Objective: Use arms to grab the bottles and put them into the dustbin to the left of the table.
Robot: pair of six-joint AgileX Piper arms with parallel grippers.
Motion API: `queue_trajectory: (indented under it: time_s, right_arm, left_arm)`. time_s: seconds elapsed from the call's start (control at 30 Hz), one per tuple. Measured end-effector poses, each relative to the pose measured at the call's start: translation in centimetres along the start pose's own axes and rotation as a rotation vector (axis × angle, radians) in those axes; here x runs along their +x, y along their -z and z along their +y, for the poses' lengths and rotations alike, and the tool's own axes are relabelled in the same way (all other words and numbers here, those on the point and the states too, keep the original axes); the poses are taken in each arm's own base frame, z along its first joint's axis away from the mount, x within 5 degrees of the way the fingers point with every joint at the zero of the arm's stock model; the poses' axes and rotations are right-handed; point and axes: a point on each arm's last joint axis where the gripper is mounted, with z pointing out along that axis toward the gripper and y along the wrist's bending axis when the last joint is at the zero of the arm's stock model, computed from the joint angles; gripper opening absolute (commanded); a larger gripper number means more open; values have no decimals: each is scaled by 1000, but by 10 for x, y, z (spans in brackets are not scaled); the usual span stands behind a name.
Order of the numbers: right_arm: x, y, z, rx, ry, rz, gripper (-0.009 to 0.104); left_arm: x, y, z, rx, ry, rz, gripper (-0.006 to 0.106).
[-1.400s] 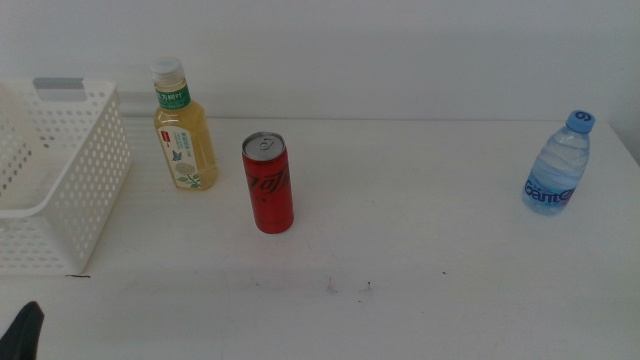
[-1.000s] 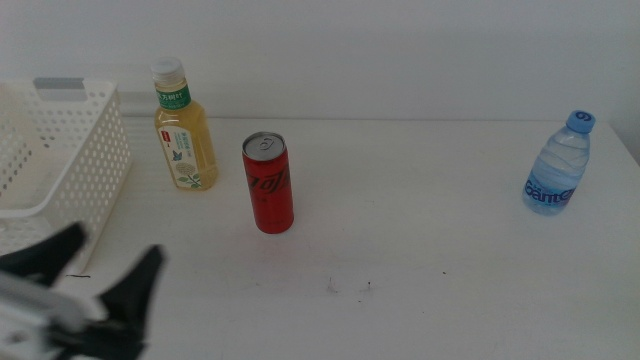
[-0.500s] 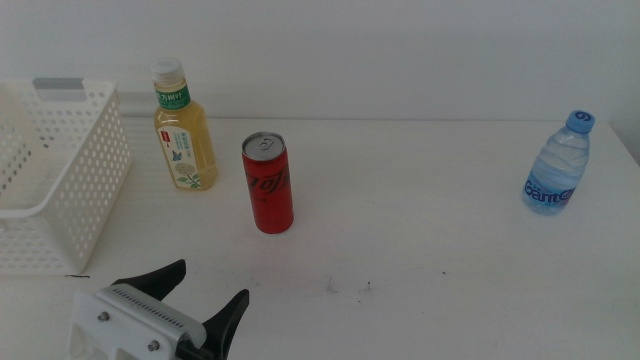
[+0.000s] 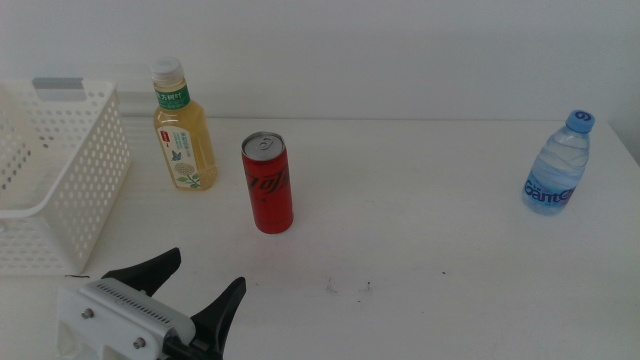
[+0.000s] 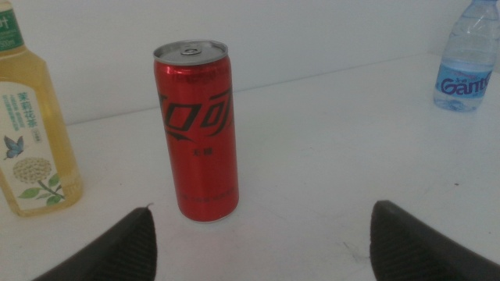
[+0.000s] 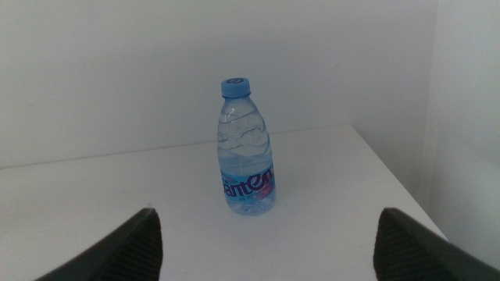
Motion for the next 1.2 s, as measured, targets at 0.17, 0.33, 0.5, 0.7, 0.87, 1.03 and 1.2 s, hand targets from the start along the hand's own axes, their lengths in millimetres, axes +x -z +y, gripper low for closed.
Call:
queue_trajectory:
  time_s: [0.17, 0.33, 0.5, 0.7, 0.87, 1.03, 1.2]
  right_arm:
    - [0, 0, 0, 0, 0, 0, 92]
    - [0, 0, 0, 0, 0, 0, 92]
    - [0, 0, 0, 0, 0, 0, 92]
    - [0, 0, 0, 0, 0, 0, 92]
    - [0, 0, 0, 0, 0, 0, 92]
    - [0, 0, 0, 0, 0, 0, 92]
    - [0, 0, 0, 0, 0, 0, 92]
  left_arm:
    - [0, 0, 3, -29, -10, 0, 94]
    - [-5, -6, 4, -59, -37, -17, 94]
    - [-10, -30, 1, -72, -42, -16, 94]
    - [-2, -66, 4, -93, -32, 23, 94]
    - [5, -94, 8, -98, -32, 39, 94]
    - [11, -119, 14, -112, -30, 39, 94]
    - [15, -139, 19, -132, -17, 35, 94]
